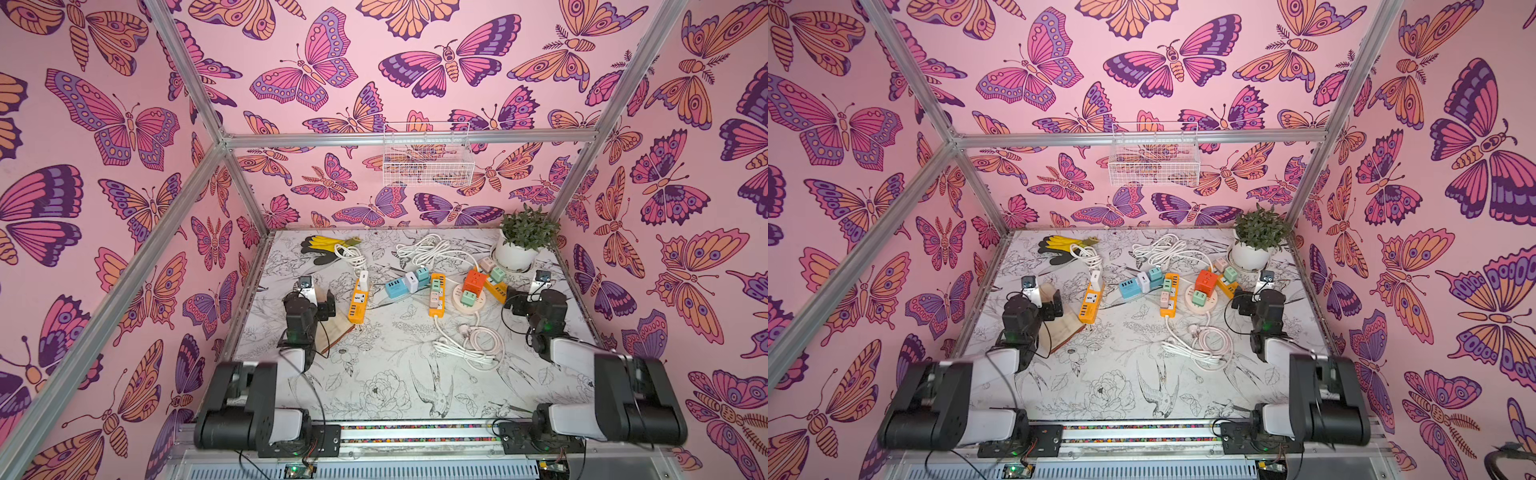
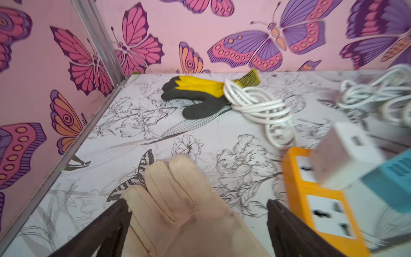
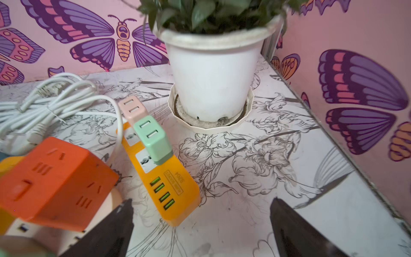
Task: Pull the plug off the socket
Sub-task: Move the socket to the center of the board.
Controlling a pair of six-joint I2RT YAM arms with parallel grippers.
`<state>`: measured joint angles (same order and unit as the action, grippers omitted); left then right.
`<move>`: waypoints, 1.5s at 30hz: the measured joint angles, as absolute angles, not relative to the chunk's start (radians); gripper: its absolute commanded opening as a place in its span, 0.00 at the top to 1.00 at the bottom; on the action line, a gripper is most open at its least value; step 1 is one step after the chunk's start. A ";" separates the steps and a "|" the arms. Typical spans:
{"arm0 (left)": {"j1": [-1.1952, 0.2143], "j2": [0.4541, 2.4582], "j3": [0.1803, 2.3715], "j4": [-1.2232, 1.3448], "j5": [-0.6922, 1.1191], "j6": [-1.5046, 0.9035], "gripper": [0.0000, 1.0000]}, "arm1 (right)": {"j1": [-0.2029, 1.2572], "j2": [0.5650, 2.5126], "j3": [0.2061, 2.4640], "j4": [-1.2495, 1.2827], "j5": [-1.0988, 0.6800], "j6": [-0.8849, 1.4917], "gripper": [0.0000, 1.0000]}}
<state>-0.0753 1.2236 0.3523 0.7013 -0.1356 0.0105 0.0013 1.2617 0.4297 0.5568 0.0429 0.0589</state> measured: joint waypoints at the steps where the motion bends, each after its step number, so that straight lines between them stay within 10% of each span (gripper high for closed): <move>1: -0.094 1.116 0.366 0.648 -0.142 -0.005 0.00 | 0.001 1.184 0.460 0.495 0.041 0.064 0.01; 8: -0.107 0.797 0.523 0.469 -0.111 -0.196 0.00 | 0.001 0.878 0.559 0.368 0.033 0.231 0.01; 30: -0.107 1.035 0.611 0.154 0.237 -0.569 0.00 | 0.014 0.926 0.533 0.426 -0.411 0.611 0.01; 45: -0.311 1.423 0.931 -0.323 -0.039 -0.319 0.04 | 0.522 1.280 0.825 0.212 -0.391 0.498 0.01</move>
